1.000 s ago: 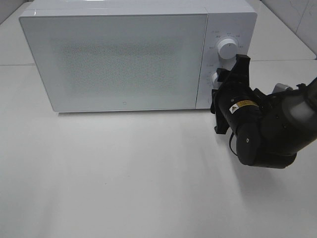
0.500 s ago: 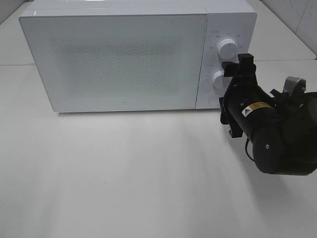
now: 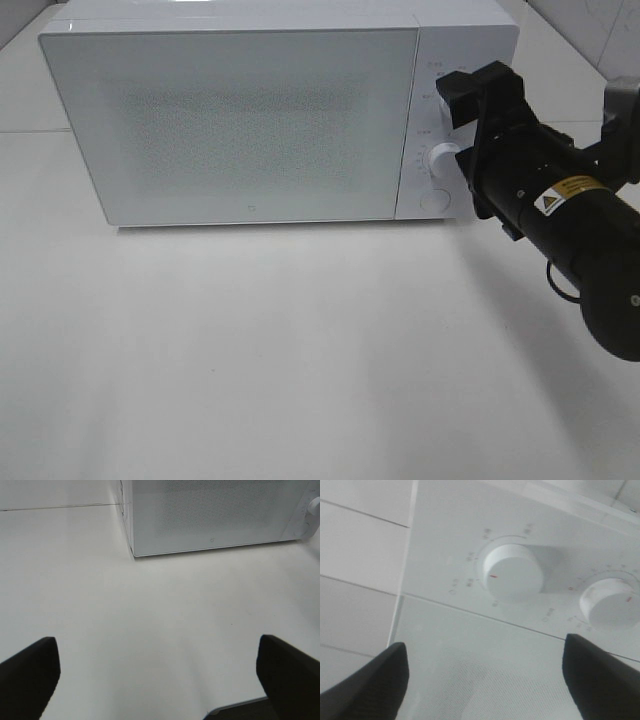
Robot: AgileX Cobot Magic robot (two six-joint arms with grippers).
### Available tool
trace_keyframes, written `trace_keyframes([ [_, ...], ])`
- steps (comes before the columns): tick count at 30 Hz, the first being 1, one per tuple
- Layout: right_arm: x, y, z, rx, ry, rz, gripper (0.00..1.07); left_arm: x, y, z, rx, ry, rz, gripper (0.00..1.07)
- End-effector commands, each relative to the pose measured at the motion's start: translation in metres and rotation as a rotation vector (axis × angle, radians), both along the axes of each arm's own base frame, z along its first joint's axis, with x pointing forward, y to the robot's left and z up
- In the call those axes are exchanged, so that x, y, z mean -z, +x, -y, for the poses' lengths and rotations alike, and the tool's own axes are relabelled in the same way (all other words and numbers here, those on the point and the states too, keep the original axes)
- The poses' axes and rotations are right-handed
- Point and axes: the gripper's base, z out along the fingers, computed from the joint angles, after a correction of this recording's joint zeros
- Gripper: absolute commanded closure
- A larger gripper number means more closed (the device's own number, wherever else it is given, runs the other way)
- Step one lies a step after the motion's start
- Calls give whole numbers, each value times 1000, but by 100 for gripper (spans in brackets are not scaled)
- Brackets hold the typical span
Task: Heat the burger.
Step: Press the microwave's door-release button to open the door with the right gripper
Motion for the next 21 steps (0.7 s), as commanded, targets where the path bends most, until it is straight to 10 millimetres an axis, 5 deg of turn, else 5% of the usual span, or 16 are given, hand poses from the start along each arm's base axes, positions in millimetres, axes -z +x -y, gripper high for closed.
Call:
trace_keyframes([
  [1,-16,-8,-1,-76,-223,30,33,0,-2,0,-4,-6,18,6],
  [5,-28,-17,2,-148,-496,40,33,0,-2,0,-4,-6,18,6],
  [16,-44,-36,8,-335,-864,-8,33,0,-2,0,-4,-6,18,6],
  [21,-61,-38,22,-534,-1008,-208,33,0,-2,0,-4,-6,18,6],
])
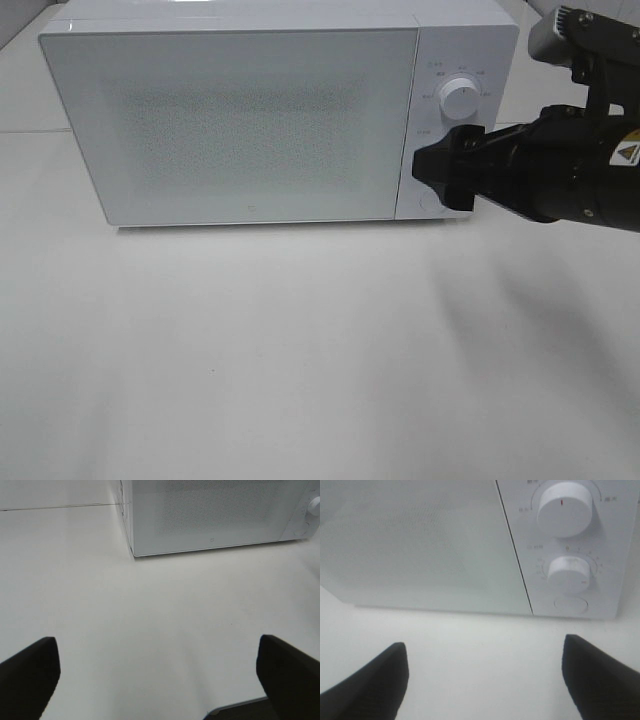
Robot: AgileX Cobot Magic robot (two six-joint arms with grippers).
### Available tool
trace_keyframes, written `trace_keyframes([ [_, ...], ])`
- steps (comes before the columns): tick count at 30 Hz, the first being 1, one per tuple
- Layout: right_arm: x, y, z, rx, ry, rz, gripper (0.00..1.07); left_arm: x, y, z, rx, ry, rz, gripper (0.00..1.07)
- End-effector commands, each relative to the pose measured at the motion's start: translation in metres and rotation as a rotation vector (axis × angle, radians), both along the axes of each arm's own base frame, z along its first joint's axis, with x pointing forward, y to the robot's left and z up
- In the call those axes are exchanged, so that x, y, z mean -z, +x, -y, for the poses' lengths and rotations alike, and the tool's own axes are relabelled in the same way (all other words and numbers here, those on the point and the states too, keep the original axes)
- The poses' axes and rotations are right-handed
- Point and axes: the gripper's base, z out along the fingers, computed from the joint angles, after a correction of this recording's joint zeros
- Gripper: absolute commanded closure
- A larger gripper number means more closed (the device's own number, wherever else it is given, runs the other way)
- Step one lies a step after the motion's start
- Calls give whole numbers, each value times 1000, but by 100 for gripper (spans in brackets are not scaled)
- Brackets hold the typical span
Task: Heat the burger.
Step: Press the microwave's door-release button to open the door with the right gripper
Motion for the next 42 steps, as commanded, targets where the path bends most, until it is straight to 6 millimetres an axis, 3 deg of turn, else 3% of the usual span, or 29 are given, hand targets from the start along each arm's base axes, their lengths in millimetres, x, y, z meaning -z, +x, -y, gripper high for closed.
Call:
trace_keyframes([
  [1,-8,-2,6,-48,-73,-90,33,0,-2,0,-4,-6,18,6],
  [11,-40,-14,25,-133,-341,-324,33,0,-2,0,-3,-5,18,6],
  [14,-43,-17,28,-128,-352,-331,33,0,-2,0,-3,-5,18,6],
  [20,-65,-40,40,-122,-372,-291,33,0,-2,0,-3,-5,18,6],
  [29,-86,-84,58,-111,-356,-240,33,0,-2,0,-3,-5,18,6],
  [31,-89,-103,67,-99,-347,-169,33,0,-2,0,-3,-5,18,6],
  [32,-89,-103,67,-99,-347,-169,33,0,-2,0,-3,-5,18,6],
  [33,-92,-118,76,-80,-342,-106,32,0,-2,0,-3,-5,18,6],
  [38,-89,-144,90,-42,-323,-11,27,0,-2,0,-3,-5,18,6],
  [42,-85,-169,106,104,-289,48,25,0,-2,0,-3,-5,18,6],
])
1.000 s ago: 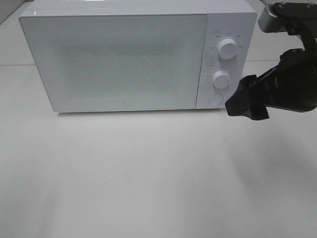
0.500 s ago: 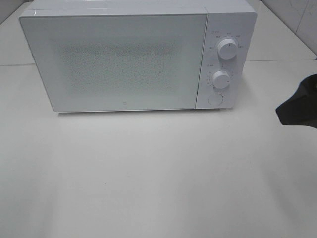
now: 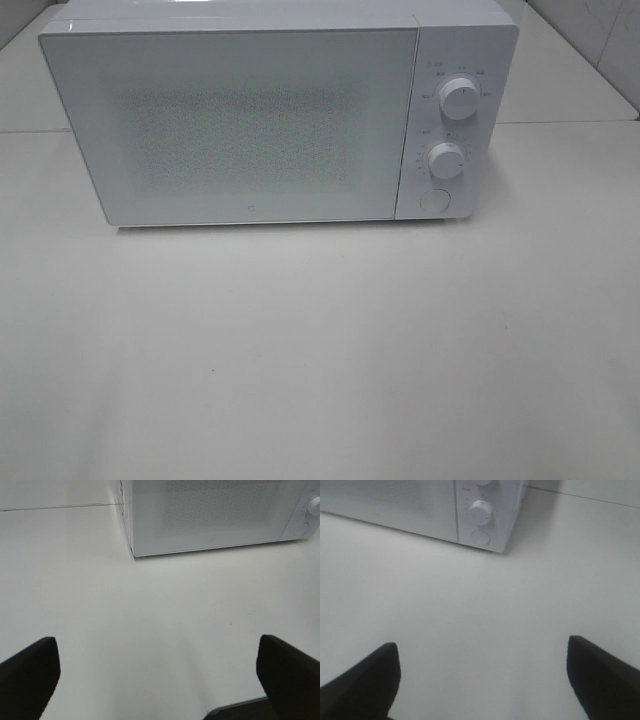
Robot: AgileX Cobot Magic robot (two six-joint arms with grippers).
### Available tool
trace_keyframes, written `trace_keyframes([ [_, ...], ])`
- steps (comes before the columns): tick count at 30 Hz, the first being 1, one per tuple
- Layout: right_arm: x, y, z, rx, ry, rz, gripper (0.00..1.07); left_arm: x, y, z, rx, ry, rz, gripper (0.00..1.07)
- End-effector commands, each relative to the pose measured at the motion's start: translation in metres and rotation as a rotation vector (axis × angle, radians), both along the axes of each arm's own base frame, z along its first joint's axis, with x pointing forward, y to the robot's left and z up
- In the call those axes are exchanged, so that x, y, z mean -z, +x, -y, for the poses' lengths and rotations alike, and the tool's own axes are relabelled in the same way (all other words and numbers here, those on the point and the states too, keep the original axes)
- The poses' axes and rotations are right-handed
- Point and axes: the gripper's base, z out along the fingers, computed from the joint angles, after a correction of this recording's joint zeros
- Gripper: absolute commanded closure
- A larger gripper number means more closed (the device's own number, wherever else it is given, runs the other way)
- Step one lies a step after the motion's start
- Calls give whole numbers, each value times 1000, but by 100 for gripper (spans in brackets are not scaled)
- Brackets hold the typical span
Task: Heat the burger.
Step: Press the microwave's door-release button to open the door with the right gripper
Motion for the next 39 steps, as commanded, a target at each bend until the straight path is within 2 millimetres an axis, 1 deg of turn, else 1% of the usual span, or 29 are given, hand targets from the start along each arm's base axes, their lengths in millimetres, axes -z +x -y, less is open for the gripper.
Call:
trace_keyframes([
  [1,2,-18,11,106,17,57,25,0,-2,0,-3,-5,18,6],
  [2,2,-18,11,106,17,57,25,0,-2,0,-3,-5,18,6],
  [3,2,-28,15,153,26,96,26,0,-2,0,-3,-5,18,6],
  [4,2,-33,16,175,30,113,26,0,-2,0,-3,-5,18,6],
  [5,2,-33,16,175,30,113,26,0,-2,0,-3,-5,18,6],
  [6,4,-43,18,212,37,146,28,0,-2,0,-3,-5,18,6],
  [8,6,-47,19,226,43,155,28,0,-2,0,-3,-5,18,6],
  [9,12,-55,19,265,68,165,30,0,-2,0,-3,-5,18,6],
  [10,12,-55,19,265,68,165,30,0,-2,0,-3,-5,18,6],
  [12,21,-64,20,315,102,165,32,0,-2,0,-3,-5,18,6],
  [15,26,-68,20,343,110,167,32,0,-2,0,-3,-5,18,6],
  [16,33,-72,20,358,110,175,32,0,-2,0,-3,-5,18,6],
  [19,36,-72,19,364,117,202,32,0,-2,0,-3,-5,18,6],
  [38,36,-72,19,365,114,204,32,0,-2,0,-3,-5,16,6],
  [39,34,-73,19,364,115,215,32,0,-2,0,-3,-5,16,6],
])
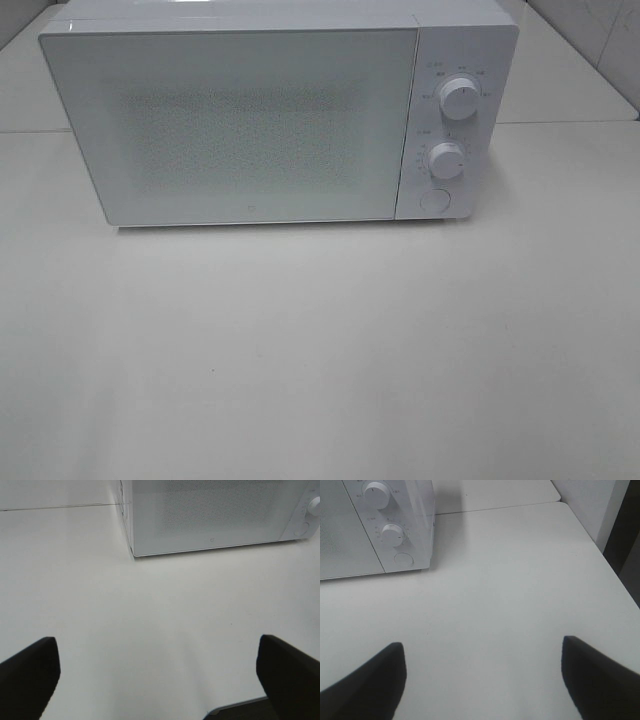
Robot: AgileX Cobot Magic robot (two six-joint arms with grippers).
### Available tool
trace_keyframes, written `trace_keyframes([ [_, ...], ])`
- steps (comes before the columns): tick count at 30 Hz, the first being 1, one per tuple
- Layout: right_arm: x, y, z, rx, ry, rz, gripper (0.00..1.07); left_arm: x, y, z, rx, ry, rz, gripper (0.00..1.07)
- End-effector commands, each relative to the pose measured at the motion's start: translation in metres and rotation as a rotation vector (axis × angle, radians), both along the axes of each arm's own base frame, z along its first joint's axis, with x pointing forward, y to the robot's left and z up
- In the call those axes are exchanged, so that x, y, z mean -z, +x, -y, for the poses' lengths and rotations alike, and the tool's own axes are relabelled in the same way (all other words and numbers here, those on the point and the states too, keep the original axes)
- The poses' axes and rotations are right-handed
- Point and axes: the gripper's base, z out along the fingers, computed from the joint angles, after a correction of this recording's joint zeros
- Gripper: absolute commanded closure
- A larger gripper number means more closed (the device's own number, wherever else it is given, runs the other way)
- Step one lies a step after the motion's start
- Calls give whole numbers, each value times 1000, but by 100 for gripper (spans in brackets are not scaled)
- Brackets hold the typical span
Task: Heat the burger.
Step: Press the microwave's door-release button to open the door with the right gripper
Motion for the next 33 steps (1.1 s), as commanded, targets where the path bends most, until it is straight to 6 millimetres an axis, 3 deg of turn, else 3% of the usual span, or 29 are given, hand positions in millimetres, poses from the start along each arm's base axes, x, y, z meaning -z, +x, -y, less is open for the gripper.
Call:
trace_keyframes([
  [1,-5,-5,0,7,5,57,32,0,-2,0,-3,-5,16,6],
  [13,-31,26,0,-2,-18,162,32,0,-2,0,-3,-5,16,6],
  [21,-41,74,-1,-20,-24,169,32,0,-2,0,-3,-5,16,6],
  [33,-33,134,-1,-39,-41,121,34,0,-2,0,-3,-5,16,6],
])
